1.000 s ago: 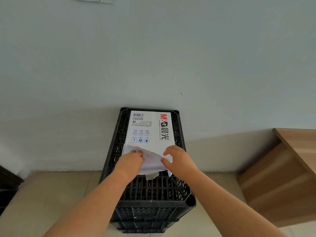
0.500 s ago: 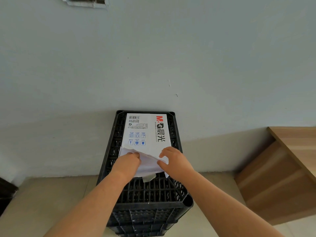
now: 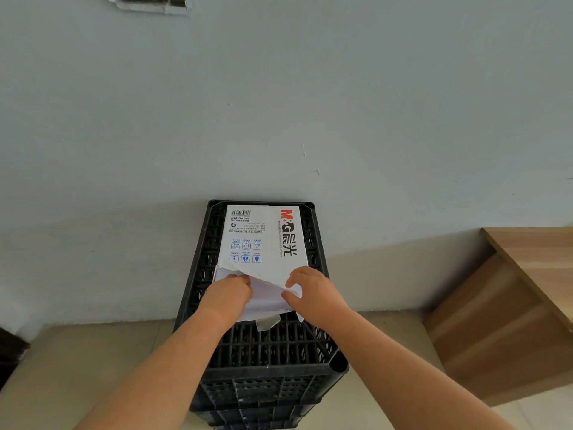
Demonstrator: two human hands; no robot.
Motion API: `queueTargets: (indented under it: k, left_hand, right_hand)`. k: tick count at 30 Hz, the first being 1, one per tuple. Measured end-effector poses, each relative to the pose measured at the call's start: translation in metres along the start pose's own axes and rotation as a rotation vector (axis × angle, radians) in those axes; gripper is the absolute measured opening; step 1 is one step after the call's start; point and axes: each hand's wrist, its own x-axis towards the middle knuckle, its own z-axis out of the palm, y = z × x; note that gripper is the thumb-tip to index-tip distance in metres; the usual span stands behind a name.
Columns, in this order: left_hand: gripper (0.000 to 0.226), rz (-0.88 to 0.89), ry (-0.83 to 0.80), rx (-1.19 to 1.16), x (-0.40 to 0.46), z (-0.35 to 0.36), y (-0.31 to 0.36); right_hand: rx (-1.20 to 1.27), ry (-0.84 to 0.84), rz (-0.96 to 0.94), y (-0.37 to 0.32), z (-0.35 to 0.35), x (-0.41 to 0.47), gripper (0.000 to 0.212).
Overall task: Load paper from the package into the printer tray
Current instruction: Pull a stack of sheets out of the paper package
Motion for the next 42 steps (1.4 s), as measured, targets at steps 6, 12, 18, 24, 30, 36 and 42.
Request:
queueTargets:
  k: [6,12,18,24,30,36,42]
  left_hand:
    - [0.037,0.078,0.002,0.123,-0.007,-0.007,0.005]
    - [0.032,0.189,0.104,0.257,-0.021,-0.011,0.010]
    - [0.046,0.197,0.119,0.215,-0.022,-0.006,0.005]
    - [0.046,0.199,0.131,0.152,-0.028,-0.006,0.006]
    - [0.043,0.170,0.128,0.161,-0.030,-0.005,0.008]
    - [0.031,0.108,0.100,0.172,-0.029,-0.003,0.011]
    - [0.034,0.080,0.038,0.207,-0.022,-0.011,0.016]
  right_hand:
    - [0.010,0.002,0.003,0.000,0.000,0.002,0.027]
    - [0.011,0.003,-0.001,0.000,0.001,0.002,0.026]
    - [0.004,0.002,-0.013,0.001,0.003,-0.001,0.026]
    - [0.005,0.003,-0.028,0.001,0.003,-0.001,0.026]
    - [0.008,0.002,-0.028,0.003,0.003,0.002,0.026]
    - [0.001,-0.017,-0.027,0.000,0.003,0.004,0.025]
    - [-0.010,-0.027,-0.022,-0.003,0.002,0.005,0.025]
